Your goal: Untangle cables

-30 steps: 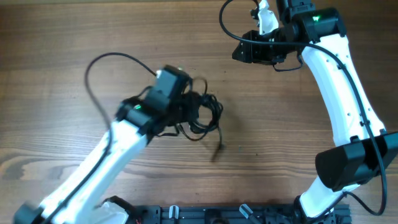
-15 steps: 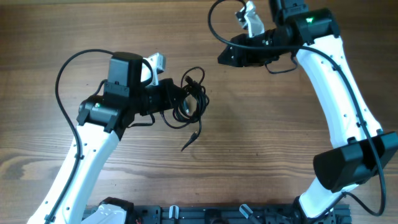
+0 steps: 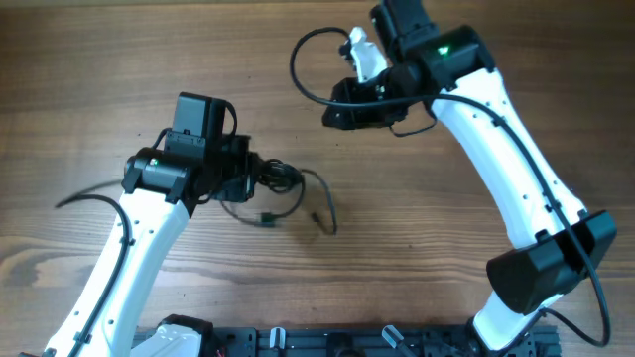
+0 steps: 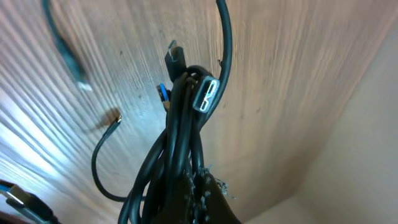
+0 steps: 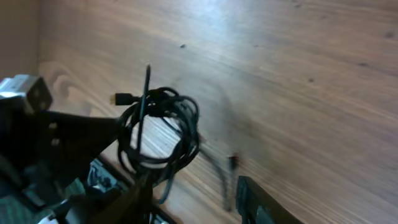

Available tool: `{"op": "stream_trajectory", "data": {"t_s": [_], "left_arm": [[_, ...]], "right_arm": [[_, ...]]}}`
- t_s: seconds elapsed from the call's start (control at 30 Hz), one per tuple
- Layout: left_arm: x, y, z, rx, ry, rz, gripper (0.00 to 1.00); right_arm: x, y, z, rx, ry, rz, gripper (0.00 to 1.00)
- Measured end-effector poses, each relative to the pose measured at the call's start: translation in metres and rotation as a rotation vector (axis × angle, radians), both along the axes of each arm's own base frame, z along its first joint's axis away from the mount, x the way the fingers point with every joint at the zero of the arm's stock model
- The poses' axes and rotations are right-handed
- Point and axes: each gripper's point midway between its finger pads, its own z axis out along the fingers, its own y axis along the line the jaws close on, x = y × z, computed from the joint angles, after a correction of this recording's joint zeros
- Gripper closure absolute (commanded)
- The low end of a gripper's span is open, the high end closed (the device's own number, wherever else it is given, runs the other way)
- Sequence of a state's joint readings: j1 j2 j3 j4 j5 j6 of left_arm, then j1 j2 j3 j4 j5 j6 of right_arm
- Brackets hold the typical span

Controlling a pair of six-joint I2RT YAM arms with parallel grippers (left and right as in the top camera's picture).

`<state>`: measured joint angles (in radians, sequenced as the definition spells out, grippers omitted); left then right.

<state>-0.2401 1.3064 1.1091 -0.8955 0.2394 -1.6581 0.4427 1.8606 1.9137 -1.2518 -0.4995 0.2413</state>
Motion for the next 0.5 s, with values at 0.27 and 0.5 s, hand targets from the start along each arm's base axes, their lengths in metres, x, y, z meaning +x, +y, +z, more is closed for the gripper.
{"op": "stream_trajectory", "data": {"t_s": [0.27, 0.5], "left_arm": [[0.023, 0.003, 0.011, -0.099, -0.018, 0.255, 0.96], [0.029, 0.016, 0.01, -0.07, -0.032, 0.359, 0.96]], "right_arm": [[-0.017, 0.036, -0.005, 0.064, 0.035, 0.043, 0.64], [-0.029, 0.066, -0.028, 0.111, 0.082, 0.042, 0.7]]}}
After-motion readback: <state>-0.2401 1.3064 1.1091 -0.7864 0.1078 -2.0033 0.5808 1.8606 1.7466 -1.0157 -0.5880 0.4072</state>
